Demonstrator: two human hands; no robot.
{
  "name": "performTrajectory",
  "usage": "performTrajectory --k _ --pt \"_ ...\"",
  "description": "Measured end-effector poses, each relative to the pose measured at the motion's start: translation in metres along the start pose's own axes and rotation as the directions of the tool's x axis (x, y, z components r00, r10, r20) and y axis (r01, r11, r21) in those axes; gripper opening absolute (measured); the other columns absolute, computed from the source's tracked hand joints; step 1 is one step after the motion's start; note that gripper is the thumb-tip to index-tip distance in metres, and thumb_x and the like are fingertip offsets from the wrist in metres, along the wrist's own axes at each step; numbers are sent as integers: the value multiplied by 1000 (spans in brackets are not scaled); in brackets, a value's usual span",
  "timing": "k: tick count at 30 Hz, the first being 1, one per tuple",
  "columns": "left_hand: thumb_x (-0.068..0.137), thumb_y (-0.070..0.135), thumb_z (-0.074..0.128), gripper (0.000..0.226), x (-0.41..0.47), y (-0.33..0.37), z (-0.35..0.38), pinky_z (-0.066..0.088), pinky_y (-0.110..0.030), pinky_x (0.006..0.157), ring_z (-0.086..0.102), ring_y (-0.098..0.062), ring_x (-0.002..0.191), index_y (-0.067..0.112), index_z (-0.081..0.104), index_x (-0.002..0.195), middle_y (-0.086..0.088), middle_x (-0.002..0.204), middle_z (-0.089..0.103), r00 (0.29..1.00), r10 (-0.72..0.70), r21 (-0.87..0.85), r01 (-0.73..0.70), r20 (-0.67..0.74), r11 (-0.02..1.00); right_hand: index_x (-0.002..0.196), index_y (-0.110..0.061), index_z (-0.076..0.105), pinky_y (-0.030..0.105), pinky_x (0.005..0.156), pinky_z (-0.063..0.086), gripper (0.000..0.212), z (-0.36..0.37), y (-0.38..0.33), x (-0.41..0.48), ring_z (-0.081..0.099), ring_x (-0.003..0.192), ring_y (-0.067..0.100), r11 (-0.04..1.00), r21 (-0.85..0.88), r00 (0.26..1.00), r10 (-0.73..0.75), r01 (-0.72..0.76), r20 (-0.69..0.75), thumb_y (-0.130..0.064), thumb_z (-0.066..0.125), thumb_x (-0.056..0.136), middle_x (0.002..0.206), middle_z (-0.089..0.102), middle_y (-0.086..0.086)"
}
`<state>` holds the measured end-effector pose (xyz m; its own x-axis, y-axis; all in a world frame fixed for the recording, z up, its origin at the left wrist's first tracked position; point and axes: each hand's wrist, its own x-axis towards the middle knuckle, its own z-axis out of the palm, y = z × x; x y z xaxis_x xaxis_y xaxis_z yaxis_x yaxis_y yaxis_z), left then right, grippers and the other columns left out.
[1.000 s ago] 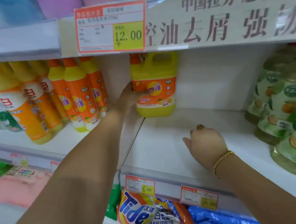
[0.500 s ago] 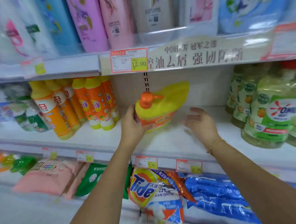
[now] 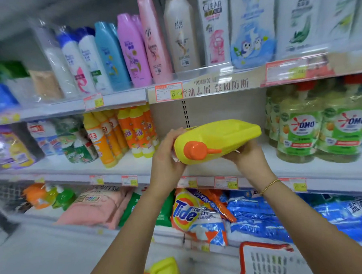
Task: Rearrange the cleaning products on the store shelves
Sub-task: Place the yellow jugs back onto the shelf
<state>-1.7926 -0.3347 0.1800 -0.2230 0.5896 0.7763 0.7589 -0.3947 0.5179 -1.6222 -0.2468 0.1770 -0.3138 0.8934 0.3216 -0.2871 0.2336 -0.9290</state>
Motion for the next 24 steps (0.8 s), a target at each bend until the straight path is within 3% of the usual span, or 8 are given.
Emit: performTrajectory --k 2,5,8,11,14,18,21,24 --pt "72 6 82 58 2 19 -6 47 -18 89 56 4 110 29 53 116 20 116 61 1000 15 -25 -15 -14 1000 126 8 45 11 61 51 55 -7 -14 -4 63 74 -8 994 -41 995 -99 101 27 22 62 76 102 60 10" --pt "60 17 89 65 4 45 -14 52 -24 83 62 -4 100 37 53 111 19 105 66 994 -106 -174 100 -24 980 125 -18 50 21 83 52 61 -16 -38 -10 62 101 2 965 -109 968 -229 240 106 2 74 73 114 62 -1" --pt "61 25 87 67 0 60 -18 56 -32 85 64 -11 107 27 54 119 8 114 67 963 -268 -378 245 -10 893 140 -26 42 16 86 50 72 -19 -58 -19 58 110 -4 943 -92 935 -298 320 193 -7 72 78 126 58 -12" --pt "60 22 89 72 -3 68 -19 58 -33 83 64 -15 108 23 53 123 1 119 65 916 -400 -485 359 21 797 145 -34 34 24 96 49 75 -17 -64 -31 54 115 -6 898 -218 918 -342 383 202 -23 70 81 128 55 -16" --pt "58 16 87 71 -4 68 -17 58 -34 80 67 -17 104 22 54 121 -2 118 67 877 -481 -562 411 26 718 147 -36 27 24 107 35 82 -15 -51 -47 33 135 1 571 -598 822 -467 562 327 -36 72 78 152 31 -11" --pt "64 18 80 69 -5 67 -15 56 -26 66 69 -21 99 17 52 127 -3 115 69 802 -597 -680 443 8 585 148 -26 24 52 114 19 95 -10 5 -70 11 146 29 -11 -646 561 -483 763 672 -36 78 72 157 15 4" --pt "60 20 78 74 -5 70 -18 57 -28 62 72 -20 91 14 53 129 -5 111 71 767 -638 -749 462 68 476 147 -30 24 52 118 12 83 -9 22 -66 13 146 27 -68 -683 511 -612 727 604 -16 73 82 154 21 4" --pt "58 18 80 71 -6 71 -28 58 -32 66 72 -23 91 11 57 125 -6 108 72 776 -619 -722 497 121 482 142 -30 32 53 116 12 48 -6 14 -56 19 143 31 -88 -679 436 -706 729 559 -17 49 98 151 26 3"
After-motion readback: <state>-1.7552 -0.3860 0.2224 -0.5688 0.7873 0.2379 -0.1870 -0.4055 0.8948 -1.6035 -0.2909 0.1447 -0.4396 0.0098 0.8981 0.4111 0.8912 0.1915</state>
